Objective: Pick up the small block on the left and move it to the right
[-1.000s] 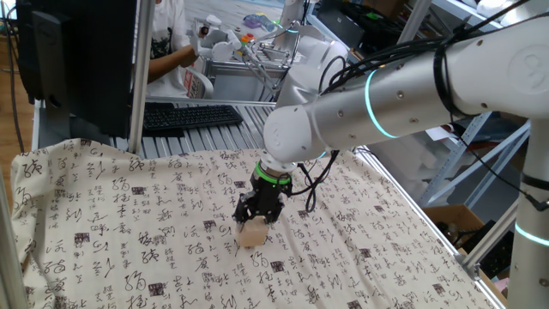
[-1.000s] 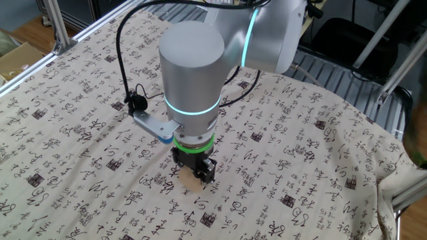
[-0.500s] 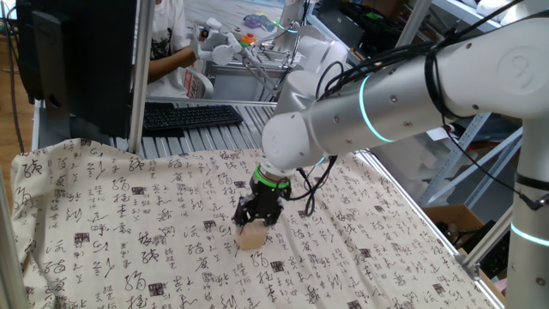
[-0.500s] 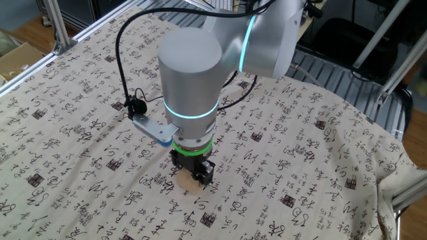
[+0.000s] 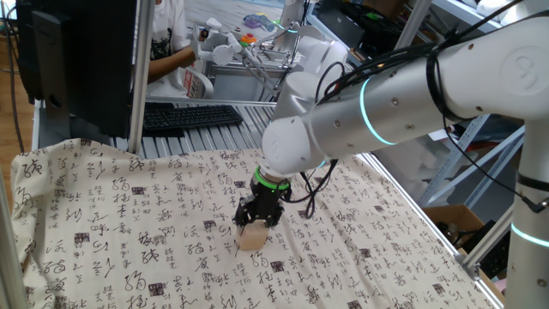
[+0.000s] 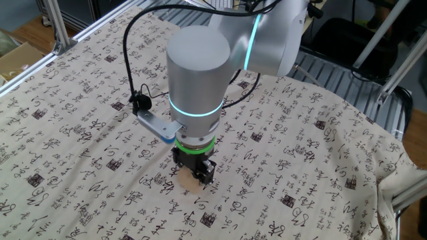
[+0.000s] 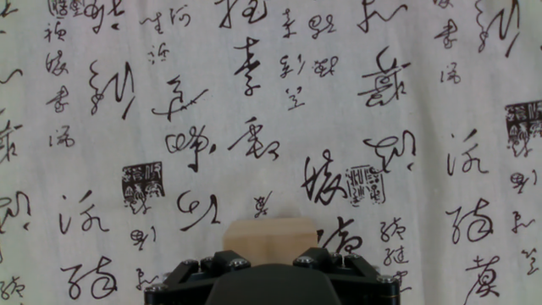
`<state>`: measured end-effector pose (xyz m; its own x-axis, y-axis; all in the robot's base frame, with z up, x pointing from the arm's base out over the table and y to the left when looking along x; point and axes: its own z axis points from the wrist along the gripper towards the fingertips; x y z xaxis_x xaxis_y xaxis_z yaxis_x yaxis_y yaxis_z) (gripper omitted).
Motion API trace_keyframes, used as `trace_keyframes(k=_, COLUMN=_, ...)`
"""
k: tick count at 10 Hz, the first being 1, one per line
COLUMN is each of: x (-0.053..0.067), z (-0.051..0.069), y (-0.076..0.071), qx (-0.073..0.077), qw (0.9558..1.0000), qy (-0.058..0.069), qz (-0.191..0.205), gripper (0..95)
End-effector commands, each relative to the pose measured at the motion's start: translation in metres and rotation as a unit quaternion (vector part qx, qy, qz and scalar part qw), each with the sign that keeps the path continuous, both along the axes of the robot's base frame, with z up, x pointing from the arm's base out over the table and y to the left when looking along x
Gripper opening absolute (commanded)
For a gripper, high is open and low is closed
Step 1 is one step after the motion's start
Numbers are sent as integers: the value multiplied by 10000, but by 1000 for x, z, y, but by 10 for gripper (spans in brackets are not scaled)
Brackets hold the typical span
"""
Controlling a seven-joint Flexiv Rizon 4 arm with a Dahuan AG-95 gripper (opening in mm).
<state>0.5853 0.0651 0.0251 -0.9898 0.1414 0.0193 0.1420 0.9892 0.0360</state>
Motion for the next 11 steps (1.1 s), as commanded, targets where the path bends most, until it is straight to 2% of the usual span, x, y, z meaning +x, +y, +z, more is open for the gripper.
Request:
trace_keyframes(k=1, x=-1, z=1, y=0, qx=-14, qw=10000, qy=7, qz=-42, gripper=380)
trace_keyframes(k=2, x=-1, z=1, y=0, qx=-18, qw=10000, qy=18, qz=-58, gripper=570)
trace_keyframes(k=3, x=-1, z=2, y=0, qx=-22, qw=10000, qy=26, qz=-74, gripper=570)
trace_keyframes(k=4, x=-1, z=2, y=0, qx=-36, qw=10000, qy=25, qz=-77, gripper=760)
trace_keyframes(k=8, x=-1, z=3, y=0, qx=-74, qw=9999, qy=20, qz=-82, gripper=760)
trace_keyframes(k=11, x=-4, z=19, y=-3, qx=-93, qw=9999, qy=82, qz=-80, gripper=760)
